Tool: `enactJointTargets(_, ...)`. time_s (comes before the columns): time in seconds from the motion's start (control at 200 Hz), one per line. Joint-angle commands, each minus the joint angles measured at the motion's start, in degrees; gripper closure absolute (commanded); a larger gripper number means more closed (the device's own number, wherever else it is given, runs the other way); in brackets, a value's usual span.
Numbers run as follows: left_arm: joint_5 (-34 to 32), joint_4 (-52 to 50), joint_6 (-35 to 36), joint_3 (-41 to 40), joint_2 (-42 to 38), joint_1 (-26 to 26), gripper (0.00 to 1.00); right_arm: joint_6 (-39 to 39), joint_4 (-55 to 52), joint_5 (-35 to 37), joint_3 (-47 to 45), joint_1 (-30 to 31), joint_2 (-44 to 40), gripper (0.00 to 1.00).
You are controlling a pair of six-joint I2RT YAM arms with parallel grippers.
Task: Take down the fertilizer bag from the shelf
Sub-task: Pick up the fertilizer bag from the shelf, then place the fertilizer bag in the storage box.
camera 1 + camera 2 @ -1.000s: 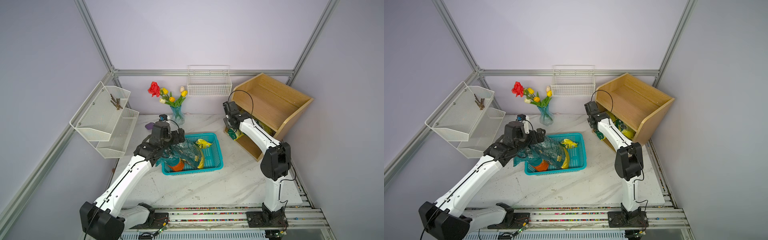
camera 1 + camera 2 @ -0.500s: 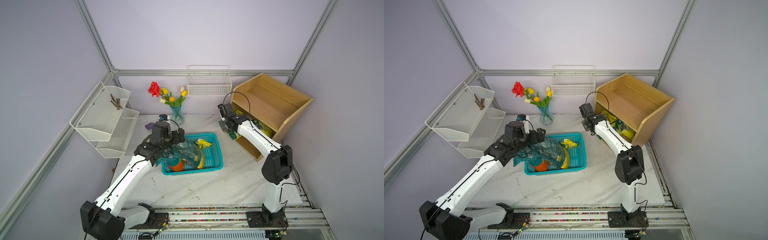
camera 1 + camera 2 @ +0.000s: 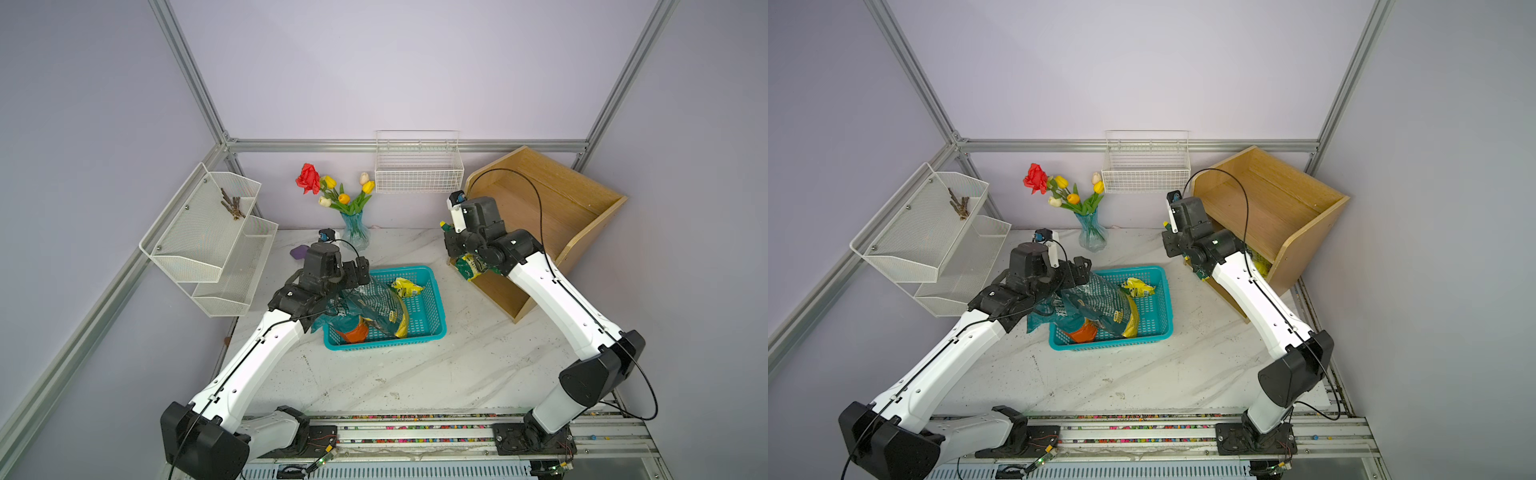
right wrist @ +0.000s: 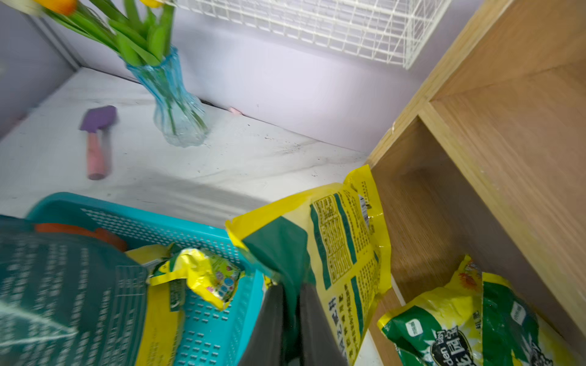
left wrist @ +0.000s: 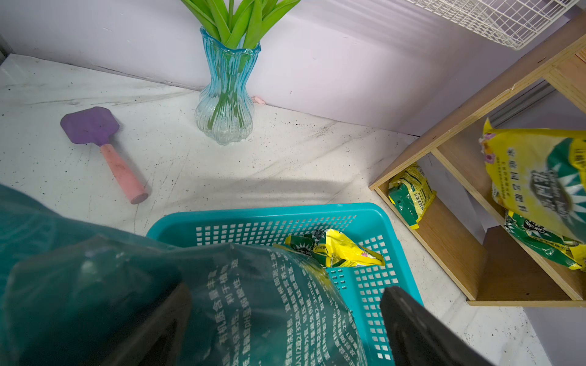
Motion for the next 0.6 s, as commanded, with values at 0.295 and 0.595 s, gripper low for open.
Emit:
enactJointTargets(0.295,-1.83,-1.99,-0.21,-1.57,0.02,0.89,0.01,10.65,4.07,-30.07,-10.28,0.11,-10.24,1.00)
enactJointTargets(0.595,-1.36,-1.93,-0.22,-2.84,-0.33,0.84,0.01,27.72,19.67,-39.52,-29.89,-0.51,-11.88,1.00)
